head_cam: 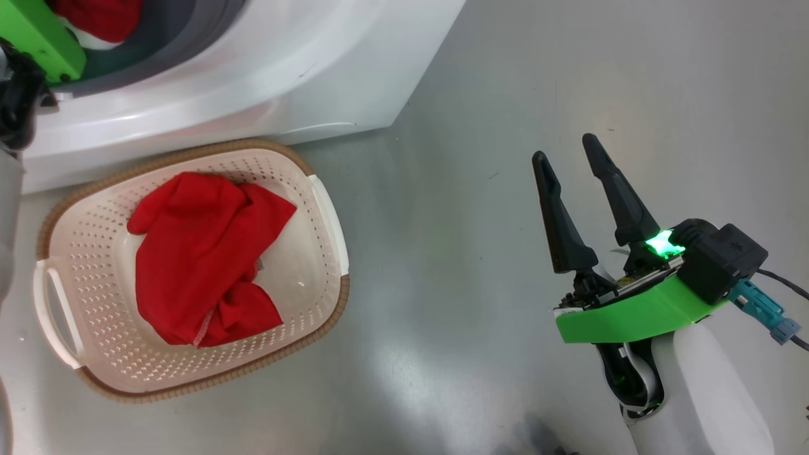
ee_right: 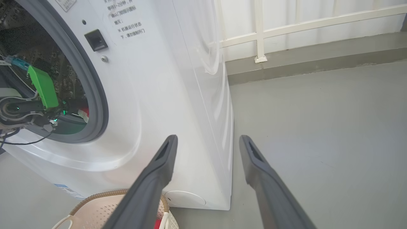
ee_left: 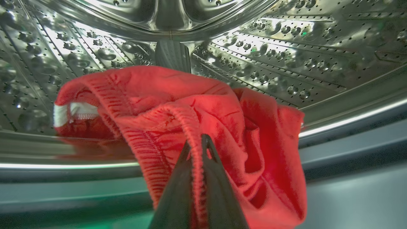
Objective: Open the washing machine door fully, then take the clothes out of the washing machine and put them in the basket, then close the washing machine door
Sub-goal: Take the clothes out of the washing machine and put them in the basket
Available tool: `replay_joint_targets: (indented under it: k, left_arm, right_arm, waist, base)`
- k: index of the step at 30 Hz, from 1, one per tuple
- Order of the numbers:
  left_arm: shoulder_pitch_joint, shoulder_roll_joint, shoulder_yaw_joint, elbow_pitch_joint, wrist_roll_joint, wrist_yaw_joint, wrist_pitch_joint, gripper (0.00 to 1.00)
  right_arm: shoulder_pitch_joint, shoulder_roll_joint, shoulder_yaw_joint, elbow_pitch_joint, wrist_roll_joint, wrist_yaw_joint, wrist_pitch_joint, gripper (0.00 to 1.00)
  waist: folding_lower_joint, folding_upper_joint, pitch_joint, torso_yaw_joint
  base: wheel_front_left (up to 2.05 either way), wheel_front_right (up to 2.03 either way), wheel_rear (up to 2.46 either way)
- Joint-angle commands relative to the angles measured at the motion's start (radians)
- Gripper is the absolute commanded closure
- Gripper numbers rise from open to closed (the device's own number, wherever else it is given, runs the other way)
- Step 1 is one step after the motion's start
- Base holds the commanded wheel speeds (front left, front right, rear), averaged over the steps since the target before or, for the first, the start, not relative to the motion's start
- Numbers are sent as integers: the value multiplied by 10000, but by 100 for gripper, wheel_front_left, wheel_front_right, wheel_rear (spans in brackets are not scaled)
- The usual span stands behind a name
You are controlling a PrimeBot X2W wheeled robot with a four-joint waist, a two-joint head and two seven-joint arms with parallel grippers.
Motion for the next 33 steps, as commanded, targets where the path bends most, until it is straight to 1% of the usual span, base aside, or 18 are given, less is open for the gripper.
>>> replay_joint_targets:
  k: [1, 12, 22, 27, 33]
  left_arm:
    - [55, 357, 88, -285, -71, -30, -128, 100]
    - [621, 298, -282, -920, -513, -31, -713, 100]
    - [1232, 461, -1046, -1904, -650, -32, -1660, 100]
    - [1587, 667, -1456, -2477, -714, -32, -2173, 100]
    - [2164, 1091, -1895, -3398, -688, -32, -2671, 100]
  right_arm:
    - [86, 103, 217, -190, -8, 16, -48, 0]
    - [93, 103, 191, -50, -54, 16, -48, 0]
    - [168, 103, 189, 158, -104, 16, -48, 0]
    - [221, 103, 239, 296, -108, 16, -48, 0]
    - [378, 103, 194, 467, -71, 16, -48, 0]
  waist:
    - [0, 0, -61, 34]
    - [0, 0, -495, 264]
    - [0, 0, -1008, 601]
    - [0, 0, -1328, 724]
    - [0, 0, -1735, 859]
  base:
    - [0, 0, 0]
    - [0, 0, 0]
    - [0, 0, 0]
    - [0, 0, 0]
    - [0, 0, 0]
